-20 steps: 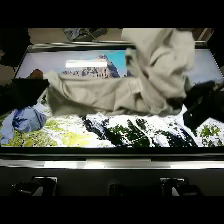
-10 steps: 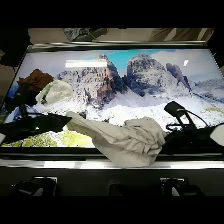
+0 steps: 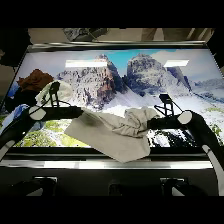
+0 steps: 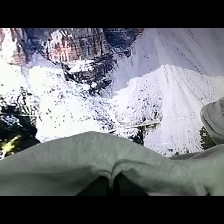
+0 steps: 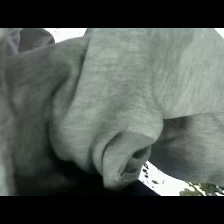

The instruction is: Fold the shirts.

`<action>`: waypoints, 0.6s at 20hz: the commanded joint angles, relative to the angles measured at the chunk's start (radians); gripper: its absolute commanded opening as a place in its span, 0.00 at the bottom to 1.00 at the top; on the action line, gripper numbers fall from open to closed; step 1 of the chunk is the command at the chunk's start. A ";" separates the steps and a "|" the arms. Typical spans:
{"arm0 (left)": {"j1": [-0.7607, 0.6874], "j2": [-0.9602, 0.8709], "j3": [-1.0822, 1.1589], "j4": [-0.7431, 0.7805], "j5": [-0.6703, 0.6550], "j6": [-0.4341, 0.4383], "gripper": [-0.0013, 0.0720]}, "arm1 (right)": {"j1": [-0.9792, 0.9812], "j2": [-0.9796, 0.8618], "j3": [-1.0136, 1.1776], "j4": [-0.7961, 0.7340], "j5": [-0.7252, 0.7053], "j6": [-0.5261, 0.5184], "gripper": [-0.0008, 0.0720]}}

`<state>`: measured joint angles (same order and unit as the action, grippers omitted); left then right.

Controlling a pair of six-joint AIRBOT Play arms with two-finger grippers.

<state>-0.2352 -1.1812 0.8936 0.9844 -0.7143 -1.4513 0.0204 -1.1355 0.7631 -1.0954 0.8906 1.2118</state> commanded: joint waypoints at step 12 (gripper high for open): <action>0.129 0.017 -0.067 -0.024 -0.552 -0.060 1.00 | -0.480 -0.115 0.452 -0.060 0.444 -0.243 0.93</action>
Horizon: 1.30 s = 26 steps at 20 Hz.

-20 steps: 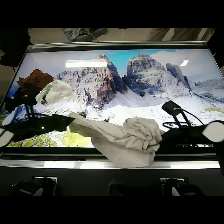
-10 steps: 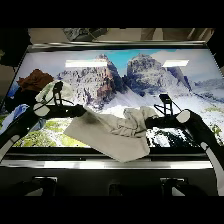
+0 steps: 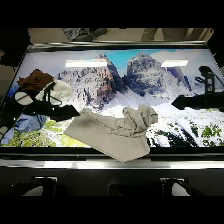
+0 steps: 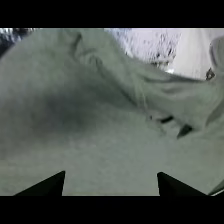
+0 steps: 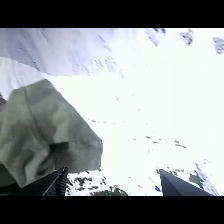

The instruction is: Fold the shirts.

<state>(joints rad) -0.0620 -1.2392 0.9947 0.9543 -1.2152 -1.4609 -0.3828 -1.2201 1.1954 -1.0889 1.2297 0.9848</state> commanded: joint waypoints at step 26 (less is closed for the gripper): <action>-0.648 -0.100 -0.386 -0.536 0.754 -0.124 0.07 | 0.150 -0.294 -0.110 0.382 0.100 -0.229 0.97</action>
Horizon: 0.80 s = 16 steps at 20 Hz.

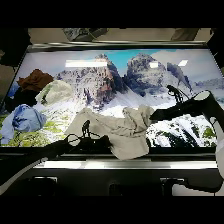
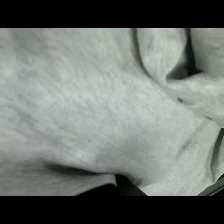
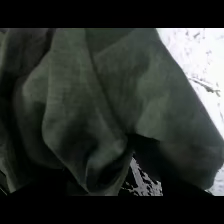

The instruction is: Fold the shirts.

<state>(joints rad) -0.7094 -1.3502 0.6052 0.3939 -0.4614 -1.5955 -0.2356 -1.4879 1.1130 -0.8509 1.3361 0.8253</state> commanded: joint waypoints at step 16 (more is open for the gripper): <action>0.444 0.677 0.313 0.481 -0.044 0.101 0.06 | 0.001 0.293 0.470 0.049 -0.169 -0.054 0.07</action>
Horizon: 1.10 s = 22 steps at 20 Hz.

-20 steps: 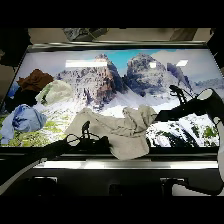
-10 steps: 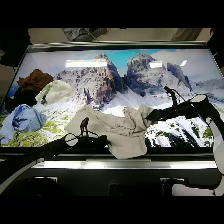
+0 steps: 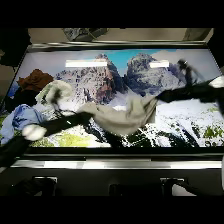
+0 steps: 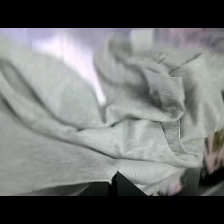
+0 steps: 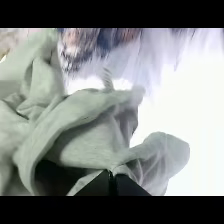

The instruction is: Fold the shirts.

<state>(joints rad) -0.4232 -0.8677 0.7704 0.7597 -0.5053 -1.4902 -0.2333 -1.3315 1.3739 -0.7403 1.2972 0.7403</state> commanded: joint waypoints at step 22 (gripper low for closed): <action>0.648 0.123 0.307 0.094 -0.678 -0.079 0.06 | 0.000 0.146 0.495 -0.415 -0.048 0.229 0.07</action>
<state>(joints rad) 0.2657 -0.6495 1.2037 0.8219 -1.1404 -1.5986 -0.2333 -1.0023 1.8771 -1.0058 1.2358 1.0058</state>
